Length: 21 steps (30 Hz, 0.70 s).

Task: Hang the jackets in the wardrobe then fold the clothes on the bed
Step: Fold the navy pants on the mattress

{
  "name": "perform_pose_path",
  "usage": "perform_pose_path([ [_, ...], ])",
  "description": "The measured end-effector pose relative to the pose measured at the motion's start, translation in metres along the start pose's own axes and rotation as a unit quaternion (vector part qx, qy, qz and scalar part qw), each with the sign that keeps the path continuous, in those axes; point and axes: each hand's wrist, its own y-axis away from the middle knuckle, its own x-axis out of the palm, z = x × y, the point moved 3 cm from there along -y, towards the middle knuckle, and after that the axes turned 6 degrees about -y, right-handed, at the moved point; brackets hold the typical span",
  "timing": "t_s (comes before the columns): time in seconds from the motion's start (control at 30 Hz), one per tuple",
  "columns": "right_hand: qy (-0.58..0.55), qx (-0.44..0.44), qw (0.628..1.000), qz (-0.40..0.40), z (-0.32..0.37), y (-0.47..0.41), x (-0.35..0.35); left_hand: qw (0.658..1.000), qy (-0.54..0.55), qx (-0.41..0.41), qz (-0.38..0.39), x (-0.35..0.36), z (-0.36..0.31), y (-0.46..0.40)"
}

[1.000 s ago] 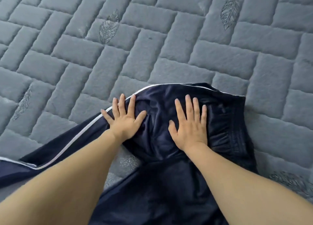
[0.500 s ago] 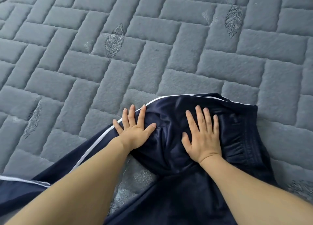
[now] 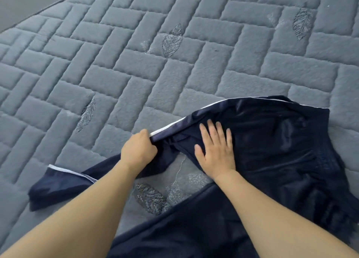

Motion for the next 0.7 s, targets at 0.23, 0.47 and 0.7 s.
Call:
perform_pose_path([
  [0.23, 0.044, -0.051, 0.998, 0.000, -0.007, -0.001, 0.022, 0.996, -0.079, -0.016, -0.046, -0.045, 0.049, -0.049],
  [0.47, 0.069, -0.042, 0.997, -0.001, -0.006, -0.006, 0.028, 0.998, -0.059, -0.020, -0.031, -0.015, 0.074, -0.059],
  [0.7, 0.149, -0.038, 0.988, 0.028, -0.007, -0.013, 0.035, 0.996, 0.052, -0.026, 0.065, 0.023, 0.136, -0.019],
])
